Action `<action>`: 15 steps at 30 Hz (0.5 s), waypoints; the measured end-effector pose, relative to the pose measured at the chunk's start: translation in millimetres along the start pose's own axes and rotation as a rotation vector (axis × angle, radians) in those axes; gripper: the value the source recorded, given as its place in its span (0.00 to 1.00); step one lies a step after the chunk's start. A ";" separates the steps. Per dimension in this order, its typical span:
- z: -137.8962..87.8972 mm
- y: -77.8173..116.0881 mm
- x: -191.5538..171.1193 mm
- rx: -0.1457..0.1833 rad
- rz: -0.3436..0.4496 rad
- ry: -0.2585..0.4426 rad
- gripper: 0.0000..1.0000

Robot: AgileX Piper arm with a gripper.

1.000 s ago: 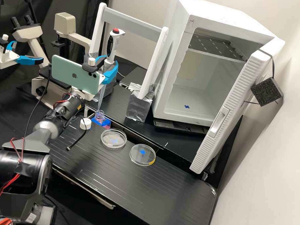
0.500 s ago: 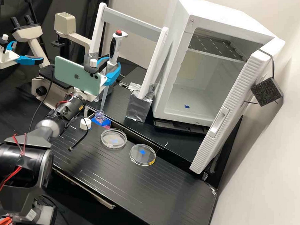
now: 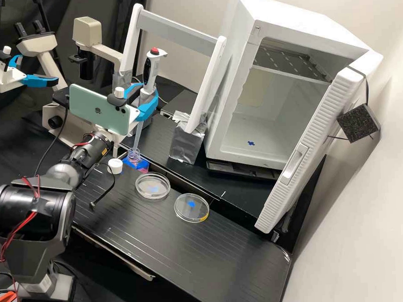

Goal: Use the pipette

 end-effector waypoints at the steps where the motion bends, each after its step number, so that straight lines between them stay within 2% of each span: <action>1: 1.5 -1.6 -2.4 -0.002 -0.004 -0.003 0.00; 7: 12.8 -15.0 -15.1 -0.003 -0.052 -0.032 0.00; 14: 26.0 -30.1 -23.4 -0.030 -0.115 -0.073 0.00; 15: 27.4 -31.0 -23.7 -0.023 -0.117 -0.082 0.00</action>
